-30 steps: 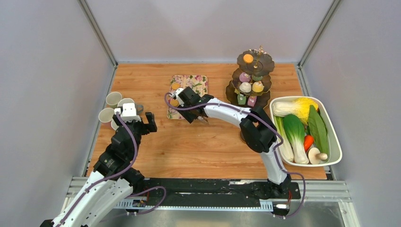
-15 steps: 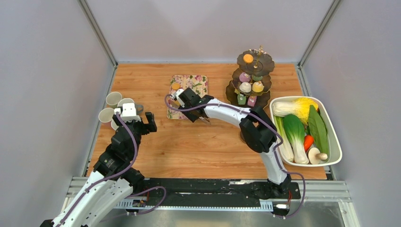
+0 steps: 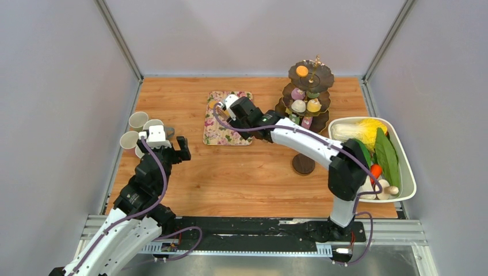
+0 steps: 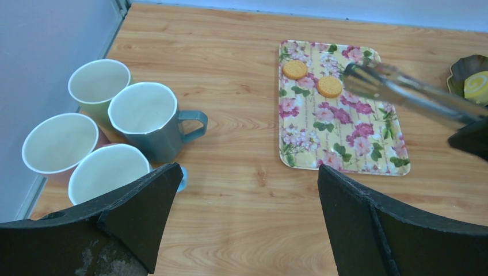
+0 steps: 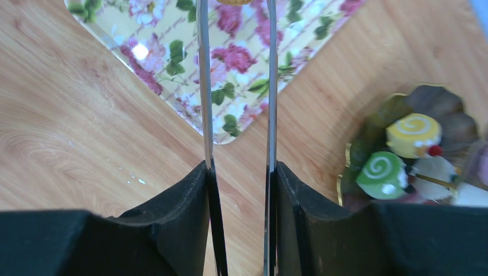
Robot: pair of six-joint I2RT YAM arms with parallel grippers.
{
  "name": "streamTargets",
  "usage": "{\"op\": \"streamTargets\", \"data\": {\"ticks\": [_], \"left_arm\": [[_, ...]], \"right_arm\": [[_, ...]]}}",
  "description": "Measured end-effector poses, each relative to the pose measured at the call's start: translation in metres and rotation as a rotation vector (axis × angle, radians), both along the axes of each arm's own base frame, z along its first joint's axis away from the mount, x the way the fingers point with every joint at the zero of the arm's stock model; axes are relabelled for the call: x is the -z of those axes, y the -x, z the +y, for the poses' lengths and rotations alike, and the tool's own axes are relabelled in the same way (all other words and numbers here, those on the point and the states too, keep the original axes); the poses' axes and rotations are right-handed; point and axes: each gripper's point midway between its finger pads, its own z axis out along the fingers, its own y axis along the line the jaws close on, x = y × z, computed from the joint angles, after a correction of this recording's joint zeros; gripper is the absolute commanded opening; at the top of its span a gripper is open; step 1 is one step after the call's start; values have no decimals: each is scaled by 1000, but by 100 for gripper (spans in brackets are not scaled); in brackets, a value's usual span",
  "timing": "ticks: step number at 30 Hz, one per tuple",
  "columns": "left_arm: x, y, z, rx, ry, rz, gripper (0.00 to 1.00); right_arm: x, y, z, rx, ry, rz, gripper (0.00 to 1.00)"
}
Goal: Serve the afternoon tea
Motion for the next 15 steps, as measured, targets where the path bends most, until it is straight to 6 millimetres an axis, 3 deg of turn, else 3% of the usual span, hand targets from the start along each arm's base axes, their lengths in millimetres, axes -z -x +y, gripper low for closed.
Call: {"op": "streamTargets", "data": {"ticks": [7,15], "left_arm": [[0,0,0,0,0,0,100],[0,0,0,1,0,0,100]], "right_arm": [[-91,5,-39,82,-99,-139,42],[-176,17,-124,259,-208,-292,42]]}}
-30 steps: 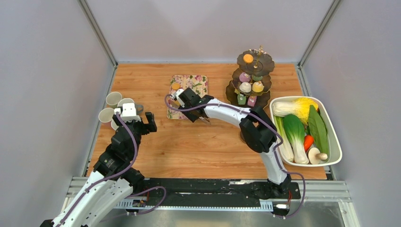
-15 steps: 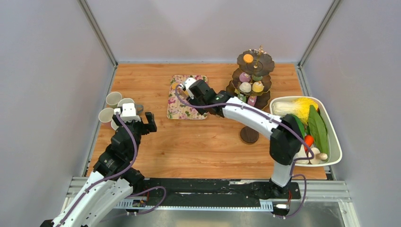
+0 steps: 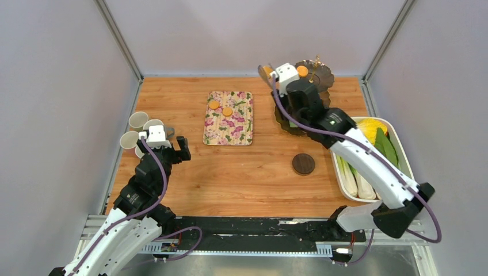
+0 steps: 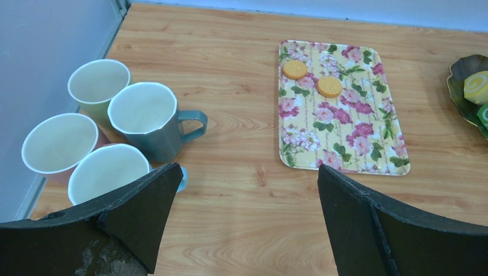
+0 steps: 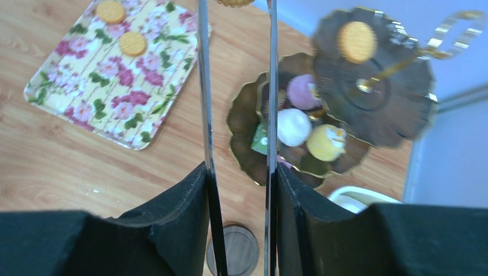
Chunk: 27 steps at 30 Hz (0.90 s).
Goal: Serve the afternoon tea
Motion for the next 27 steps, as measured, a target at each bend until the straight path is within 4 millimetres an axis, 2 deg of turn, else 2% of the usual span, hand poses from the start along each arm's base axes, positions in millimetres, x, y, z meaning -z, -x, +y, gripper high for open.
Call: {"op": "streamTargets", "data": {"ticks": [7,12,17,21,27], "left_arm": [[0,0,-2,9,1,1,100],[0,0,-3,15,2,2,100],[0,0,-3,15,2,2,100],[0,0,-3,15,2,2,100],[0,0,-3,15,2,2,100]], "right_arm": [[-53,14,-78,166,-97,-113,42],[-66,15,-119,280,-109,-151,41],[-61,3,-154,397,-120,-140,41],[-49,-10,-177,482,-144,-105,41],[-20,-34,-189,525,-168,-19,42]]}}
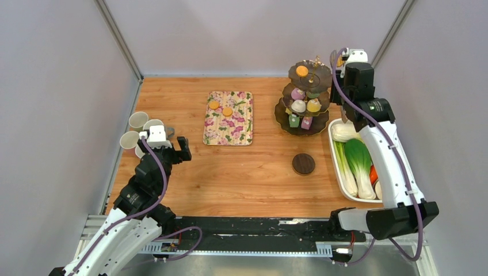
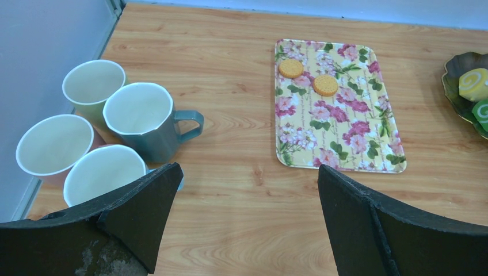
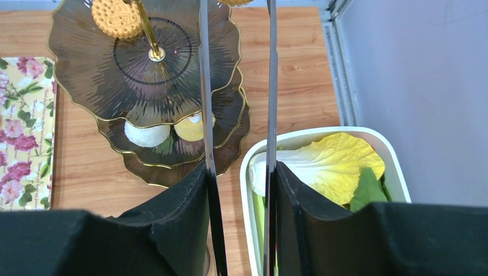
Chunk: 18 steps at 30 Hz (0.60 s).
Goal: Serve the afternoon tea
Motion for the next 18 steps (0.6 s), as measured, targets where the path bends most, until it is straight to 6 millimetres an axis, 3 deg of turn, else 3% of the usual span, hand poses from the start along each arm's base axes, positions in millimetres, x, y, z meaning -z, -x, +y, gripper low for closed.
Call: {"op": "streamTargets", "data": {"ticks": [9,18], "left_arm": [[0,0,0,-1,0,0,100],[0,0,0,-1,-1,1,100]], "right_arm": [[42,-30,16,-77,-40,109,43],[67,-44,20,-99,-54,168,48]]}}
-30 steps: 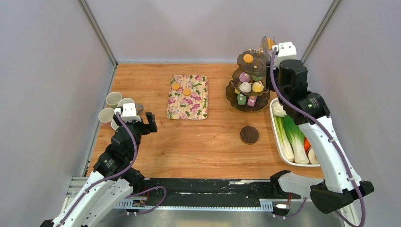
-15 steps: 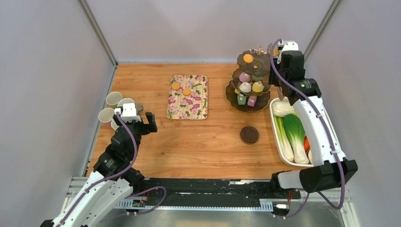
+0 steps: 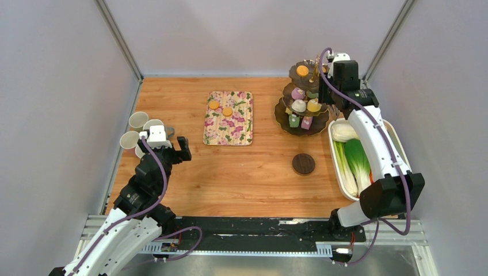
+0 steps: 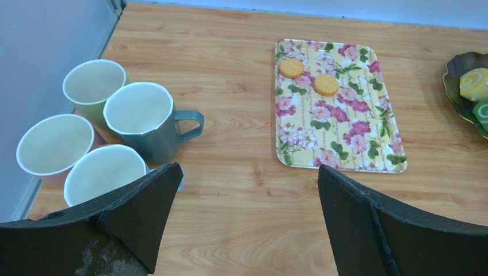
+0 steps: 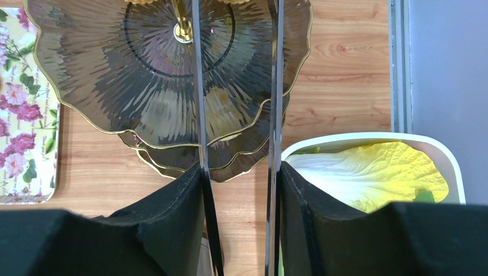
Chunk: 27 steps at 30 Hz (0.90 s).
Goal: Serve the afternoon tea
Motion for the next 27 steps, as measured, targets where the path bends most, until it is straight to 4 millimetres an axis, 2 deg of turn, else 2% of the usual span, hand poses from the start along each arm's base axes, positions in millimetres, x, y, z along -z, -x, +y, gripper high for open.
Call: {"op": "streamTargets", "data": {"ticks": [8,11,22,27], "left_arm": [[0,0,1,-3,0,0,100],[0,0,0,-3,-1,0,100],[1,0,0,-3,-2,3,100],[1,0,0,-3,-3,3,100]], "right_arm": [[-4,-3,-3,7,-3,-19,58],[-11,0,-4,3,0,-36,59],[-77,31,-26,87,31,-219,56],[-95,38,-23,74,19,-270,56]]}}
